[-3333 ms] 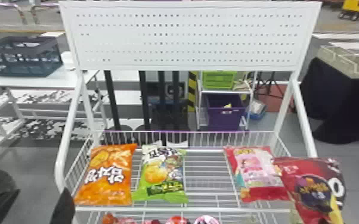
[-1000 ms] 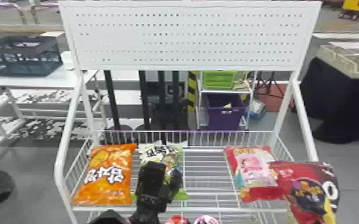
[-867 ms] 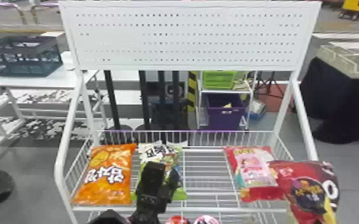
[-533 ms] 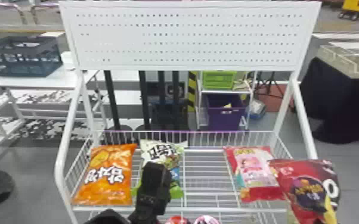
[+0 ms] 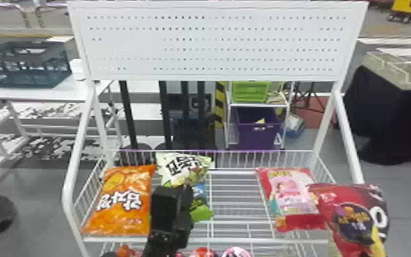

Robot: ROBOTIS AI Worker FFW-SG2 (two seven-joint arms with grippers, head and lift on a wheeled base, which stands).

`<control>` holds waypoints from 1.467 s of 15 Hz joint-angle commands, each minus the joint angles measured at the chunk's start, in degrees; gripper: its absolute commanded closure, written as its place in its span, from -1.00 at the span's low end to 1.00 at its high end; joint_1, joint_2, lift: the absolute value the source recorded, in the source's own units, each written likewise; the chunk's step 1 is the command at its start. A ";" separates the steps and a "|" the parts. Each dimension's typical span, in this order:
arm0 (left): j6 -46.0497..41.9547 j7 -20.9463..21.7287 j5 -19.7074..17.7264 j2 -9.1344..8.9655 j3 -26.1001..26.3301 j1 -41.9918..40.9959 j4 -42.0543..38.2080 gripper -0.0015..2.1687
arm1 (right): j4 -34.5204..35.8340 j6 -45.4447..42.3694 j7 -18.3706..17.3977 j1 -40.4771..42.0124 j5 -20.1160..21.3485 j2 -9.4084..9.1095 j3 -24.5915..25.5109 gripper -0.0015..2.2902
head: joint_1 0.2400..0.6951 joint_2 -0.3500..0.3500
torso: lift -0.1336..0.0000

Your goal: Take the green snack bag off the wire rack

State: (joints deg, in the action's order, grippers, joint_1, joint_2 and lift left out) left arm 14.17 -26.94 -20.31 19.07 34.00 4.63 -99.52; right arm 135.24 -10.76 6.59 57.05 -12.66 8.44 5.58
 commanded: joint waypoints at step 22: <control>-30.91 15.96 5.98 2.29 -38.05 -54.91 -32.76 0.97 | 0.02 1.05 -0.35 -1.15 0.00 0.70 -0.57 0.96 | 0.14 0.00 | 1.00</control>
State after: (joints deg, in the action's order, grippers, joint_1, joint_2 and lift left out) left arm -16.57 -10.96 -14.42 21.49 -4.01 -50.05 -132.32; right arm 135.04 -9.70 6.24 55.81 -12.73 9.22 5.11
